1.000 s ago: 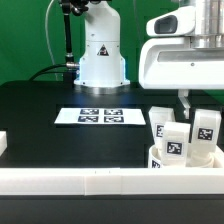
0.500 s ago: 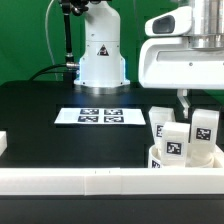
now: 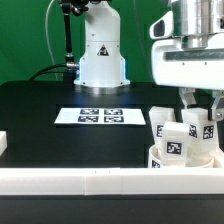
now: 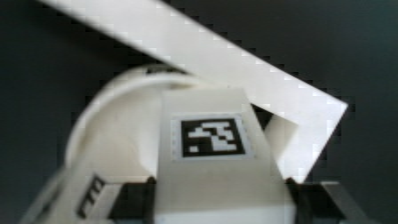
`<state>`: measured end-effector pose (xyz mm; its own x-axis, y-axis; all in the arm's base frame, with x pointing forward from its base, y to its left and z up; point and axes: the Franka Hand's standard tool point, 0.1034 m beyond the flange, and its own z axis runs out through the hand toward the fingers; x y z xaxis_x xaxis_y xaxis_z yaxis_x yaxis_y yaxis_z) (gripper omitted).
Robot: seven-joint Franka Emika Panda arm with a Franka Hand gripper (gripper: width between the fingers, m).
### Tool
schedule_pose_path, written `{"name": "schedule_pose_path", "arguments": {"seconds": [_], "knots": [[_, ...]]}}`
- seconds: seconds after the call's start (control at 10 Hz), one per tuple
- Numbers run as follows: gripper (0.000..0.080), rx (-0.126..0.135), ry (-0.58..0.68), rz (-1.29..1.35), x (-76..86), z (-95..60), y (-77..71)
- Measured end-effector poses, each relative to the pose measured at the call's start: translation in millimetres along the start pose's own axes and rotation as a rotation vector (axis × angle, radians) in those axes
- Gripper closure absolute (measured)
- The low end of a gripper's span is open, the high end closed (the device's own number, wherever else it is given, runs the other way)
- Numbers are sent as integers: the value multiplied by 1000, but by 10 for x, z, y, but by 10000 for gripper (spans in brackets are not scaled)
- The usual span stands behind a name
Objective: Assemble stool
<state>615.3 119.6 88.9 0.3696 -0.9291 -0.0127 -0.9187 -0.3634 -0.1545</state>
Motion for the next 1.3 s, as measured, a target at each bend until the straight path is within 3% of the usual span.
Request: {"name": "schedule_pose_path", "arguments": {"seconds": [0.7, 1.0, 1.1, 1.3], "knots": [[461, 12, -26, 530, -25, 4, -8], [461, 100, -70, 852, 13, 12, -20], [461, 117, -80, 943, -8, 11, -31], [461, 123, -109, 1048, -12, 14, -29]]}}
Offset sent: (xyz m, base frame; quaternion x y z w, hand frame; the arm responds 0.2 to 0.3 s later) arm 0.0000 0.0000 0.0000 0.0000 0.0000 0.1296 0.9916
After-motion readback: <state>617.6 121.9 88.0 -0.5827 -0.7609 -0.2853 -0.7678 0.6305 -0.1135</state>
